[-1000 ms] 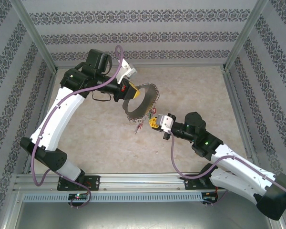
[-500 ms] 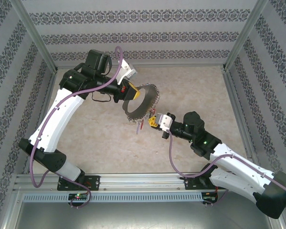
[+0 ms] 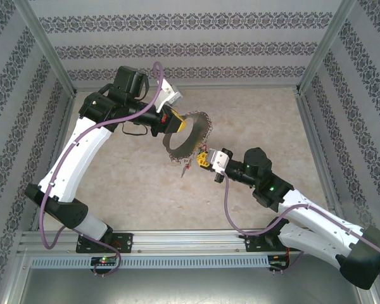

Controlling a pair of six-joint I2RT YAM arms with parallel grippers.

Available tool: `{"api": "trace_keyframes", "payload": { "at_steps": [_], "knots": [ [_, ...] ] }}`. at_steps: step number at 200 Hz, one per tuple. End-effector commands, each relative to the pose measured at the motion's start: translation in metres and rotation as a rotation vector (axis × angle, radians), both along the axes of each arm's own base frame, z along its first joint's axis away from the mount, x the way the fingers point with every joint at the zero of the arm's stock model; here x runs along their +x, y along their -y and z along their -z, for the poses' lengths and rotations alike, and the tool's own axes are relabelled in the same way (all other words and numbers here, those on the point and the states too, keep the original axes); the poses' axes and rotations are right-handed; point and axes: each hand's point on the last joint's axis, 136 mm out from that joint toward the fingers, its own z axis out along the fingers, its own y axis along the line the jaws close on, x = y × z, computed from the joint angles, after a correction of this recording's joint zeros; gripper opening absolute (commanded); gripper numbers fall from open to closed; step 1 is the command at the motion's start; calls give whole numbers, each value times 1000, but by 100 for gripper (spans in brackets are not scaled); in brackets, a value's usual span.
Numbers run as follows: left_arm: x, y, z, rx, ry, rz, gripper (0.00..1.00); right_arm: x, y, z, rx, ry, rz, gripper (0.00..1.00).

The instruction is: Put the keys on the keyring

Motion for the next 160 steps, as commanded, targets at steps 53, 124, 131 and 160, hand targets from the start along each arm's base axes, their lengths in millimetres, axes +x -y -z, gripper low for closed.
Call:
{"api": "trace_keyframes", "payload": {
  "at_steps": [53, 124, 131, 160],
  "knots": [
    [-10, 3, -14, -24, 72, 36, 0, -2, -6, -29, 57, 70, -6, 10],
    [-9, 2, -10, -3, 74, 25, 0, 1, 1, -18, -4, 105, 33, 14],
    [-9, 2, -10, -2, 74, 23, 0, 1, 2, -16, -10, 104, 42, 14],
    [-9, 2, -11, -5, 78, 25, 0, 4, 7, -13, -20, 112, 72, 14]
  ]
}}
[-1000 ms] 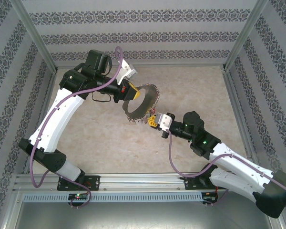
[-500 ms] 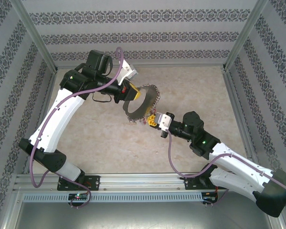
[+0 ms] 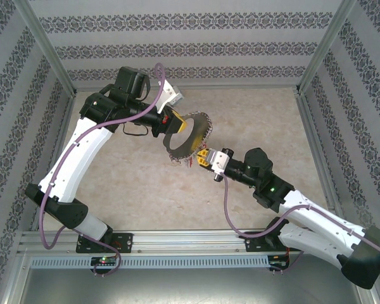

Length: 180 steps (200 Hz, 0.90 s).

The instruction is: Put the keys on the keyring

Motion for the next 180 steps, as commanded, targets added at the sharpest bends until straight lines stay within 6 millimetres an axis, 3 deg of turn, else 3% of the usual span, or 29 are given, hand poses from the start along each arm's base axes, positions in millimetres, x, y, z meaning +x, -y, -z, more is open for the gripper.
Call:
{"api": "trace_keyframes", "payload": {
  "at_steps": [1, 180],
  "knots": [
    [-9, 1, -13, -24, 59, 30, 0, 1, 4, -1, -10, 33, 28, 14],
    [-8, 2, -10, -24, 50, 32, 0, 4, -12, -6, 17, 19, -25, 17]
  ]
}}
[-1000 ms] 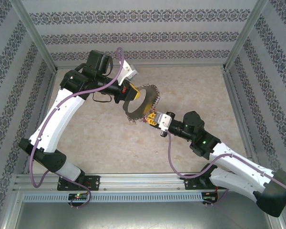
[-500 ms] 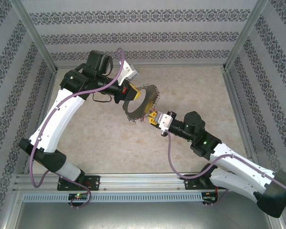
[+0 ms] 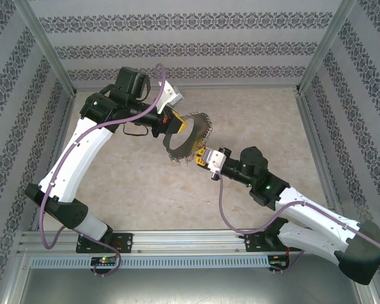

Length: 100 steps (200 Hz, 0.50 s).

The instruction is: Put the keys on the keyring

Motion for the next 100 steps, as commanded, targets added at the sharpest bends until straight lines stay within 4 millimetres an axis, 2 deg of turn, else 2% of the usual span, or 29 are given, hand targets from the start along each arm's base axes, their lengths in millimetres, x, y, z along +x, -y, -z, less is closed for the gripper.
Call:
{"api": "trace_keyframes", "payload": {
  "at_steps": [1, 100],
  "knots": [
    [-7, 3, -11, -27, 48, 29, 0, -5, -6, -19, 45, 32, -33, 17],
    [-7, 3, -12, -28, 48, 26, 0, -4, -7, -18, 48, 29, -35, 23]
  ]
}}
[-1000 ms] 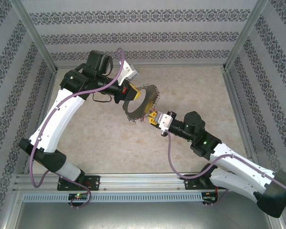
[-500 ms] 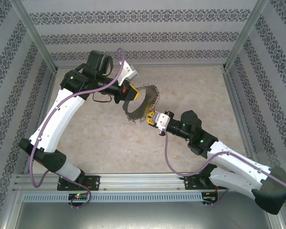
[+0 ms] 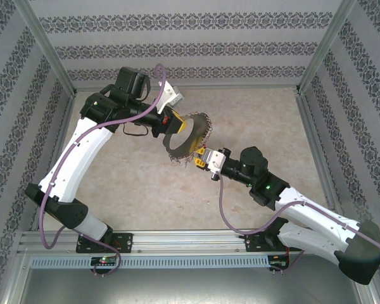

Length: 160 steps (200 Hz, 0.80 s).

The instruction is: Put the keys on the keyring

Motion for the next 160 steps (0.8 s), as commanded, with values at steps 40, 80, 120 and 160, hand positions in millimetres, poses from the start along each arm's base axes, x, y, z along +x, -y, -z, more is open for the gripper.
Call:
{"api": "trace_keyframes", "payload": {
  "at_steps": [40, 80, 120, 160],
  "knots": [
    [-8, 3, -12, -31, 44, 29, 0, -4, -7, -16, 47, 17, -34, 26],
    [-8, 3, -13, -31, 46, 27, 0, 0, -5, -19, 56, 34, -10, 25],
    [-7, 3, -13, -31, 47, 24, 0, 1, -8, -18, 56, 23, -20, 26],
    [-7, 3, -13, -32, 48, 25, 0, 4, -7, -19, 63, 29, -2, 27]
  ]
}}
